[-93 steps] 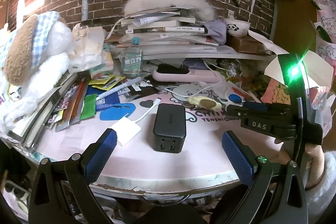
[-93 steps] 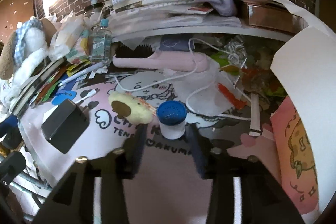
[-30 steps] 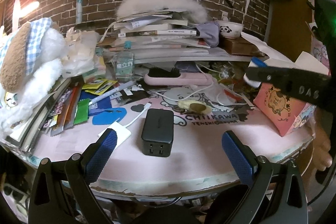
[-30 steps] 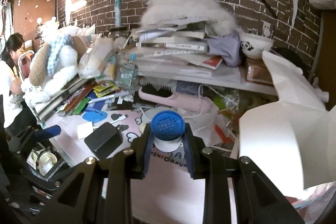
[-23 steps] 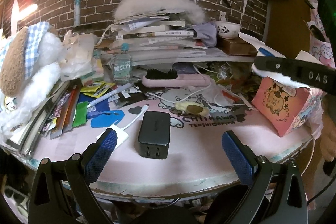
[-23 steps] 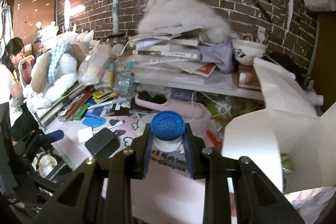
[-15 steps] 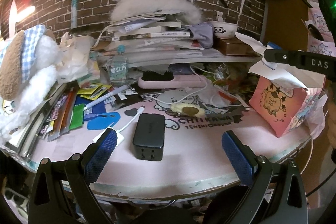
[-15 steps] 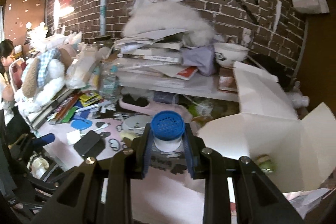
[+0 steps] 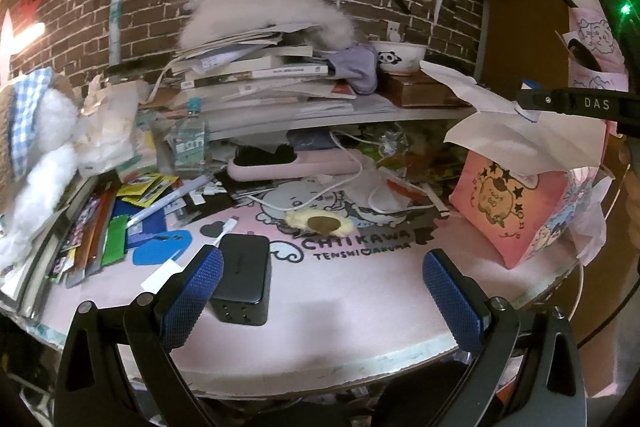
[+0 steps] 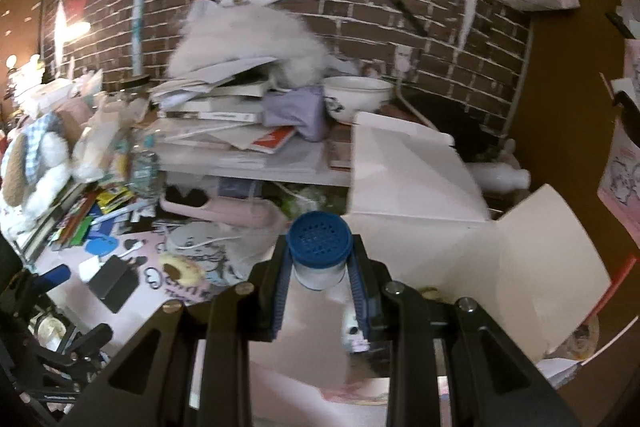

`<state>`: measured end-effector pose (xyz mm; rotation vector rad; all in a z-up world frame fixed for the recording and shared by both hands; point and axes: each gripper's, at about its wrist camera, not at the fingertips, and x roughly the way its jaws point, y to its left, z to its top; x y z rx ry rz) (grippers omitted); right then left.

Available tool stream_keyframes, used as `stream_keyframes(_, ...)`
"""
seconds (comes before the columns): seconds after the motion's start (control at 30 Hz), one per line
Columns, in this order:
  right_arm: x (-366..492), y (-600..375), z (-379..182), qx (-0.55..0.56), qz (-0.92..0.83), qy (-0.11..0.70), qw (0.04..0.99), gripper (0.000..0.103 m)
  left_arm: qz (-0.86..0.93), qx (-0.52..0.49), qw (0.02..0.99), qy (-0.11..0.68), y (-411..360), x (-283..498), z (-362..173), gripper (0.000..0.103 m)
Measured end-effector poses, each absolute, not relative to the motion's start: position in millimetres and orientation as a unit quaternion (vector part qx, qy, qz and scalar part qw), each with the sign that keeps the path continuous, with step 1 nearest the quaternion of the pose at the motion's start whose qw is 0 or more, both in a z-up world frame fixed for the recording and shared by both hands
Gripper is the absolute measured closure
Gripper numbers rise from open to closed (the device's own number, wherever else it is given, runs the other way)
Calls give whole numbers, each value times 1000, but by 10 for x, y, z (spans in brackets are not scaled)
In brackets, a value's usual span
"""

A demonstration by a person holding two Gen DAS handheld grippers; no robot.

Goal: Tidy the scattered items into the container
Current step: 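Lift the jar with the right gripper and carry it over the box, then lower the jar into the box and open the right gripper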

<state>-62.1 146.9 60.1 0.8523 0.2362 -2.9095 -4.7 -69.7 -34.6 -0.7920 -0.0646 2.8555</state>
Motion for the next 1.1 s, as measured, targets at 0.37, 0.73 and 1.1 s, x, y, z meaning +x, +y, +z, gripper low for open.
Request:
stream_keyframes(0.37,-758,2016,594,312,-947,76,-12,78,957,-270,111,-11,-548,-87,-360,3)
stream_keyframes(0.73,-1072,2358,364,403,-910,87,-41,78,955,-271,121,1,-455,-122,-356,3)
stream_keyframes(1.1,-1339,2400,136,484,-869,105,-25,78,954,-273,121,1,-457,-127,-361,3)
